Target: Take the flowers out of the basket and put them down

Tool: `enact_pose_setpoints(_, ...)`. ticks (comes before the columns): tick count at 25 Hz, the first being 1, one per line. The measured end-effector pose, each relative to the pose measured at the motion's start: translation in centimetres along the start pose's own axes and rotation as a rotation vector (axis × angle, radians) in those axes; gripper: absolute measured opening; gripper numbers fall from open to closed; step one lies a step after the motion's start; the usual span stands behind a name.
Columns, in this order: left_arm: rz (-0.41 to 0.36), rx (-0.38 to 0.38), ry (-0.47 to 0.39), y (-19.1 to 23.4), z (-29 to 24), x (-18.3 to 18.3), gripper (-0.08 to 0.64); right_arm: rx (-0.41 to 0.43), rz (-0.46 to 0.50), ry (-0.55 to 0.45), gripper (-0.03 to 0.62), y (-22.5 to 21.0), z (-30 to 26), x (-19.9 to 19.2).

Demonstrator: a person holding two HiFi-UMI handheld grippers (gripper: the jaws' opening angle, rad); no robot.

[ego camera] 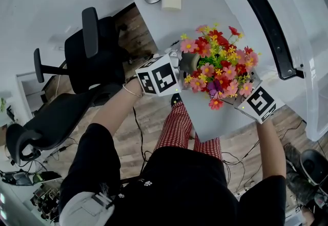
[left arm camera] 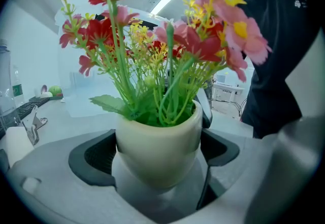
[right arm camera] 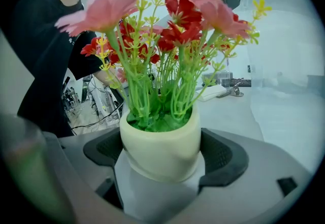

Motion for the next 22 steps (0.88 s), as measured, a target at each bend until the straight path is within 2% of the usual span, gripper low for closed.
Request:
enact_pose_setpoints(7,-0.025,0.017,0.025,0.01,-0.31,0.17,0.520,-0.015,0.037,0.037,0.462,-0.09,0.22,0.11)
enact_pose_setpoints(13,-0.029,0.030,0.021,-0.03,-0.25,0.16,0.520,-0.019,0.040,0.029,0.462,-0.12,0.23,0.04)
enact_pose_setpoints(22,-0.031,0.068,0.010,-0.22,-0.15,-0.02,0.518,-0.062,-0.005,0.036,0.462,-0.22,0.46,-0.29)
Point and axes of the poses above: the fingertips, and each gripper's own axes: z backward along the fingers, y to its left, x out of its top, the point moved 7 cm from there along z, backward along the fingers, and after that the axes turned 7 degrees about -y, right-handed, at the moved point
